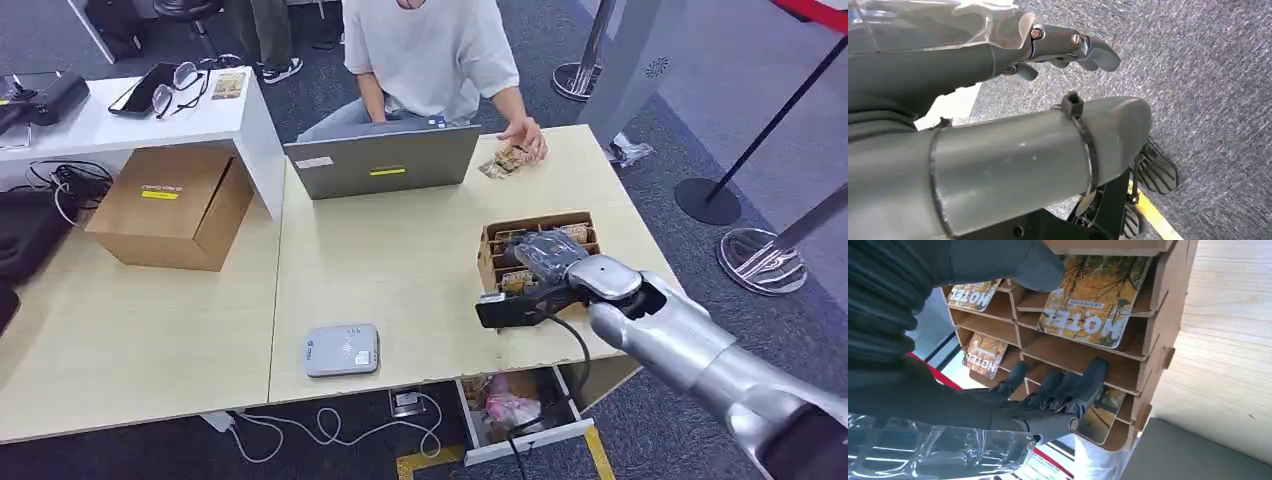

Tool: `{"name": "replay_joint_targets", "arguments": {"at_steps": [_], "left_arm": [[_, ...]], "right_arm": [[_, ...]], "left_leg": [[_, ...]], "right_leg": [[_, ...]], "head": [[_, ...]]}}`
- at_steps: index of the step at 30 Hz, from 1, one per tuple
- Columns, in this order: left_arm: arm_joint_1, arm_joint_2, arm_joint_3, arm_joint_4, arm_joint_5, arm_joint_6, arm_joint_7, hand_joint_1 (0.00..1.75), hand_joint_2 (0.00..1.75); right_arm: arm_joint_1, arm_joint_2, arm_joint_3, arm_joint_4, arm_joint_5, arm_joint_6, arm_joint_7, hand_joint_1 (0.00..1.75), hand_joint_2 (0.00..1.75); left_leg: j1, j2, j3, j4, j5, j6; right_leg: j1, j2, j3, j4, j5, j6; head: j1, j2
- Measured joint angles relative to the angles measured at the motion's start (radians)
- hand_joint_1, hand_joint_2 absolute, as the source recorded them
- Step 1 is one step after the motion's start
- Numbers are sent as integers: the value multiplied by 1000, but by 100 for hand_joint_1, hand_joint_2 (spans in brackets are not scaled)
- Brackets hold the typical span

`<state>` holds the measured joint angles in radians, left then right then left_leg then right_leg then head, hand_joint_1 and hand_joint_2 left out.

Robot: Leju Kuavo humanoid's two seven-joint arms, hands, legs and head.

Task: Pass the card to the sensor for recognition and then transmit it.

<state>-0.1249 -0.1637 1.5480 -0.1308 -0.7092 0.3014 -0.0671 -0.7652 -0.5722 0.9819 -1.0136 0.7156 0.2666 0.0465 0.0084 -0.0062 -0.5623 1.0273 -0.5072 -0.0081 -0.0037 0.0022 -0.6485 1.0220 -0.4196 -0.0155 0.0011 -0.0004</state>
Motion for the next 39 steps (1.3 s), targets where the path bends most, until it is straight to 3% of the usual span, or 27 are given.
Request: {"name": "replay_joint_targets", "arguments": {"at_steps": [19, 22, 24, 35, 39], "left_arm": [[0, 0, 0, 0, -4, -6, -1, 0, 0], [0, 0, 0, 0, -6, -6, -1, 0, 0], [0, 0, 0, 0, -5, -5, 0, 0, 0], [0, 0, 0, 1, 1, -7, 3, 0, 0], [1, 0, 0, 1, 3, -16, 0, 0, 0]], "right_arm": [[10, -29, -26, -14, -3, -13, 13, 73, 175], [12, -34, -28, -20, -3, -16, 13, 84, 175], [16, -35, -35, -26, -3, -17, 15, 106, 175], [34, -38, -49, -64, 6, -18, 16, 94, 175], [50, -50, -50, -101, 10, -18, 31, 73, 175]], "left_leg": [[0, 0, 0, 0, 0, 0], [0, 0, 0, 0, 0, 0], [0, 0, 0, 0, 0, 0], [0, 0, 0, 0, 0, 0], [0, 0, 0, 0, 0, 0]], "right_leg": [[0, 0, 0, 0, 0, 0], [0, 0, 0, 0, 0, 0], [0, 0, 0, 0, 0, 0], [0, 0, 0, 0, 0, 0], [0, 0, 0, 0, 0, 0]], "head": [[0, 0], [0, 0], [0, 0], [0, 0], [0, 0]]}}
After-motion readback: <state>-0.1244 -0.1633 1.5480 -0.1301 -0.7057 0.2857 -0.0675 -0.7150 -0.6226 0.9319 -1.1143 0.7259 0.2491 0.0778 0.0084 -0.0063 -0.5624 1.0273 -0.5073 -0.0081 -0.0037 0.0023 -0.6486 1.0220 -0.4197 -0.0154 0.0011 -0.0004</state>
